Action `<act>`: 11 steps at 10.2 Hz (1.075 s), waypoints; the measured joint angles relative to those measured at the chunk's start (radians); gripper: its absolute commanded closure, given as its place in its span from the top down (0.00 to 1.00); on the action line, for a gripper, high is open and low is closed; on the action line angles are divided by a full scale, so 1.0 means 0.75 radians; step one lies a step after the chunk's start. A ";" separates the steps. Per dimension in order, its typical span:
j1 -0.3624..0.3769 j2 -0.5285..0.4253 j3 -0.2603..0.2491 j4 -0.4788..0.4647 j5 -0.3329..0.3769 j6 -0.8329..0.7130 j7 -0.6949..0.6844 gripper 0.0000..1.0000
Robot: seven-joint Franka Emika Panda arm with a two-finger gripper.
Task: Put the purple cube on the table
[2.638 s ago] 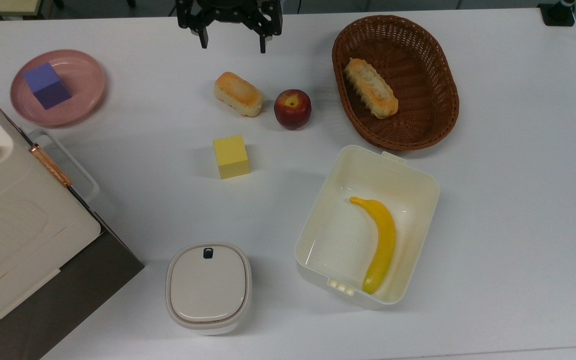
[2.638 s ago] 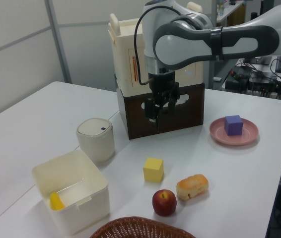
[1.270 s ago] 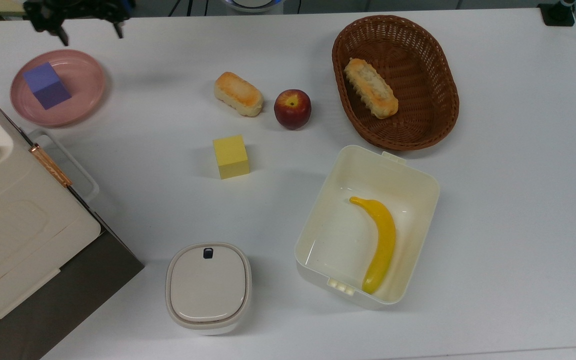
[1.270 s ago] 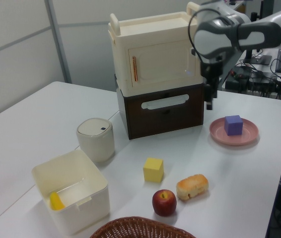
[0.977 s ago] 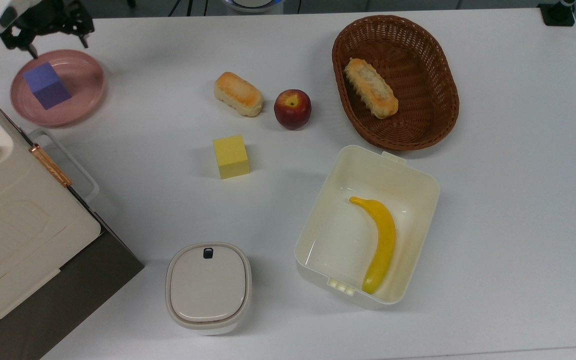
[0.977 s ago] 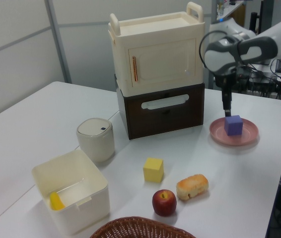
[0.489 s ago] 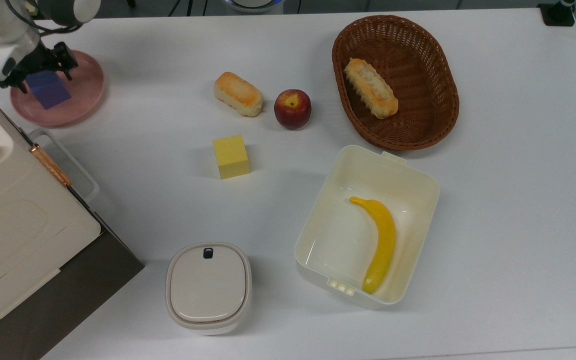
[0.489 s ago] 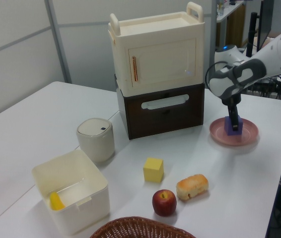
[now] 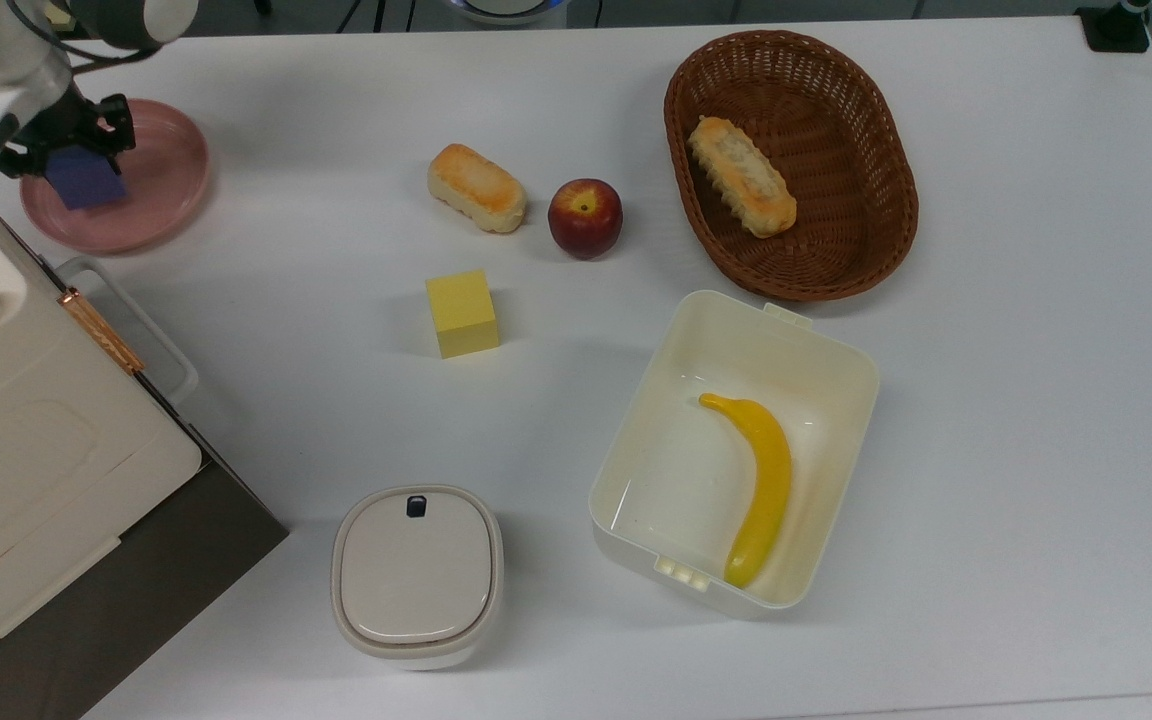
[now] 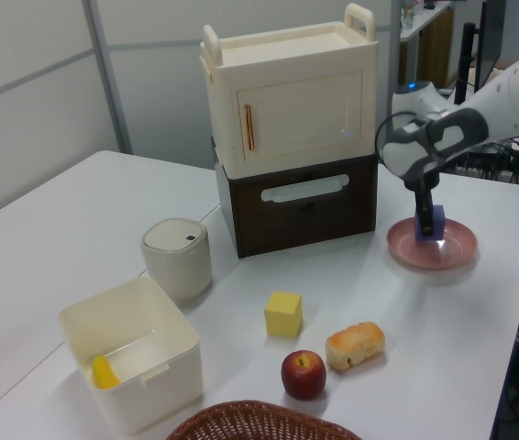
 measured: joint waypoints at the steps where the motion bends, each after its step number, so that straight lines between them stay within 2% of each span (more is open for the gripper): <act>1: 0.008 -0.035 0.030 0.028 0.000 -0.081 0.060 0.39; 3: 0.026 -0.081 0.180 0.056 0.002 -0.173 0.290 0.43; 4: 0.033 -0.082 0.276 0.056 0.002 -0.177 0.449 0.49; 5: 0.039 -0.082 0.358 0.056 0.002 -0.177 0.595 0.78; 6: 0.042 -0.082 0.448 0.056 0.002 -0.177 0.765 1.00; 7: 0.045 -0.081 0.523 0.056 0.002 -0.177 0.915 1.00; 8: 0.066 -0.082 0.566 0.057 0.002 -0.177 1.017 1.00; 10: 0.186 -0.086 0.577 0.132 0.002 -0.178 1.247 1.00; 11: 0.252 -0.098 0.578 0.175 0.002 -0.227 1.306 1.00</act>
